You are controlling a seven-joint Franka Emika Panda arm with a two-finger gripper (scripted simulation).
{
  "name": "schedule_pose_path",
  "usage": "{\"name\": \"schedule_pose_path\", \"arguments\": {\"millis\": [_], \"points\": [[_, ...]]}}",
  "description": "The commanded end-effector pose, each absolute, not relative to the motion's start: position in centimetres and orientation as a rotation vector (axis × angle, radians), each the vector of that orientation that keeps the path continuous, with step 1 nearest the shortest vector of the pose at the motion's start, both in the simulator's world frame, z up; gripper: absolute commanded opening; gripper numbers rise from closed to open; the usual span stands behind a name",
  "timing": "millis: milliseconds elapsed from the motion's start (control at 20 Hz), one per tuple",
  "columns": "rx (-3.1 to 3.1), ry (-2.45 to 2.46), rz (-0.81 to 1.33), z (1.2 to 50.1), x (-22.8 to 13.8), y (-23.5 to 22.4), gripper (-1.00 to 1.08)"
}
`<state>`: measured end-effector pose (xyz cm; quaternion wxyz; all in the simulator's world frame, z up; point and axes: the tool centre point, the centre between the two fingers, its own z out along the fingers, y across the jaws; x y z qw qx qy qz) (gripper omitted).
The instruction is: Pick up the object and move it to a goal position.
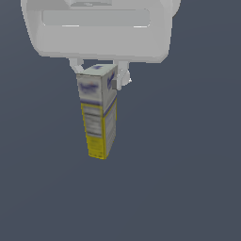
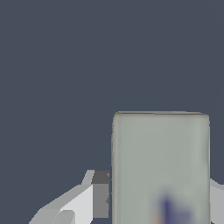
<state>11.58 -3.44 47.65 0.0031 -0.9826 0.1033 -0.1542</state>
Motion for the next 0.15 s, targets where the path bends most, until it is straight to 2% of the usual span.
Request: {"name": "schedule_pose_path", "arguments": {"millis": [0,100], "points": [[-3.08,0.326,-0.49,48.16,11.61,-3.49,-1.0],[-3.079,0.326,-0.491,48.25,11.62,-3.5,-1.0]]}}
